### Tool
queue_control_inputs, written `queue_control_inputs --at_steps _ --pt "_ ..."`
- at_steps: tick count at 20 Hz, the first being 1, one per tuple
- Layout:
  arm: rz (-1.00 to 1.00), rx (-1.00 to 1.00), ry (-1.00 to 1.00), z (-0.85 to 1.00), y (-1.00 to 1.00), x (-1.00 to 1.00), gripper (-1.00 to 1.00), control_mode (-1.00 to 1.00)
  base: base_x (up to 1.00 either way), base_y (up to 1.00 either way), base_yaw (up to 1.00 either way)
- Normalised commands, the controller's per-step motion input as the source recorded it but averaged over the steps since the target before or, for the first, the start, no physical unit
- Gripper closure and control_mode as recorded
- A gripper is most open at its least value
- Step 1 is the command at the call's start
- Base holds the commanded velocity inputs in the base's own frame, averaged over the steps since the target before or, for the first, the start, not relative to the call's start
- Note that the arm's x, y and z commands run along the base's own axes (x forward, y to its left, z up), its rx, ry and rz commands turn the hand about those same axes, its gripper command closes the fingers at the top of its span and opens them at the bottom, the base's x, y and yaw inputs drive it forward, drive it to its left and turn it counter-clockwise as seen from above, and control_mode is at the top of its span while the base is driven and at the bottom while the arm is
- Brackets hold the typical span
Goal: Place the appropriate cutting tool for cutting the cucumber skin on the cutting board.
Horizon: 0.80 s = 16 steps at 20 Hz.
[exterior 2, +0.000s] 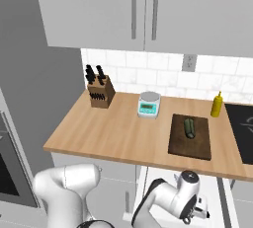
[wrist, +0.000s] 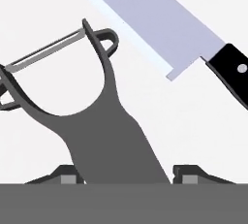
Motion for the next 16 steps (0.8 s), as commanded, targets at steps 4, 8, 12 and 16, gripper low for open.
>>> queue_control_inputs --at_steps 4,8,12,16 --pt "0.0 0.0 0.0 0.03 0.01 -0.27 1.0 -1.0 0.0 0.0 0.0" --pt "0.0 0.0 0.0 0.51 0.02 -0.42 1.0 -1.0 0.0 0.0 0.0" --pt "0.0 0.0 -0.01 1.0 0.13 -0.93 1.0 -1.0 0.0 0.0 0.0" --pt "0.01 0.0 0.0 1.0 0.41 -1.0 1.0 -1.0 0.0 0.0 0.0"
